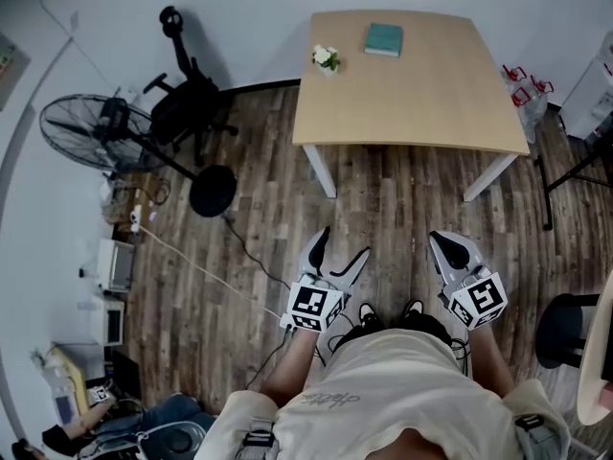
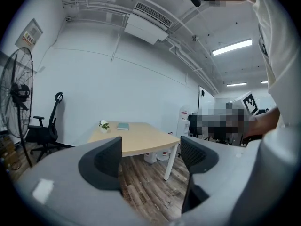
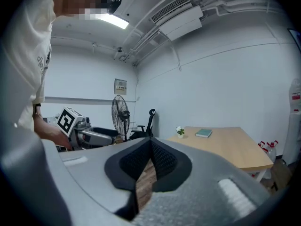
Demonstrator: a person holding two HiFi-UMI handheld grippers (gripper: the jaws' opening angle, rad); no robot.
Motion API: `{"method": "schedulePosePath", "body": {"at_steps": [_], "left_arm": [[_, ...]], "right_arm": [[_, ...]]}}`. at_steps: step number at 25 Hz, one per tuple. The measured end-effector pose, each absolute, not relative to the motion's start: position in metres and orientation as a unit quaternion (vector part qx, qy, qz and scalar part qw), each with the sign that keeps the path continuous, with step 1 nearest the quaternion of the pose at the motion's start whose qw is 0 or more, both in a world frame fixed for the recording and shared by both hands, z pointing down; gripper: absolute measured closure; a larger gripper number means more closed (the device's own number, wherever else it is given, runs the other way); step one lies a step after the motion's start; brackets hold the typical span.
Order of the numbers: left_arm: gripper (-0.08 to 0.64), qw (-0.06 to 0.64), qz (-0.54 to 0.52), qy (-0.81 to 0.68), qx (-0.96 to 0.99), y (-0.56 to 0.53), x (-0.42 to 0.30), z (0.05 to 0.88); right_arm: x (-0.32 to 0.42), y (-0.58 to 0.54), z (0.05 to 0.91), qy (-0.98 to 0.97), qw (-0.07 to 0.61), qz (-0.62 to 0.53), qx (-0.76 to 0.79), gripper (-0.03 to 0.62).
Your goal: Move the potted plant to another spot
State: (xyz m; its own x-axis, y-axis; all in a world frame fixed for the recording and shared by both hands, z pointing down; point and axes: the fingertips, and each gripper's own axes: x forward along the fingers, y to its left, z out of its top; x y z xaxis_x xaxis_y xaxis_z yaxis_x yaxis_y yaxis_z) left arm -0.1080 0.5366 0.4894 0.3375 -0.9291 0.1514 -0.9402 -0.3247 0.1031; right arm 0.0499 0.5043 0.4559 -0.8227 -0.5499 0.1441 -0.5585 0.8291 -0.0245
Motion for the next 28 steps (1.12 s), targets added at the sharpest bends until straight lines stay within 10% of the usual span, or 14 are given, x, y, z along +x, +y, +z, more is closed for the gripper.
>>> {"method": "schedulePosePath", "body": {"at_steps": [28], "left_arm": [[0.190,0.068,0.055,-0.602,0.794,0.346,-0.098,0.447]], "right_arm": [[0.056,0.292,0.457,-0.965,0.026,0.047,0.256,0.591]]}}
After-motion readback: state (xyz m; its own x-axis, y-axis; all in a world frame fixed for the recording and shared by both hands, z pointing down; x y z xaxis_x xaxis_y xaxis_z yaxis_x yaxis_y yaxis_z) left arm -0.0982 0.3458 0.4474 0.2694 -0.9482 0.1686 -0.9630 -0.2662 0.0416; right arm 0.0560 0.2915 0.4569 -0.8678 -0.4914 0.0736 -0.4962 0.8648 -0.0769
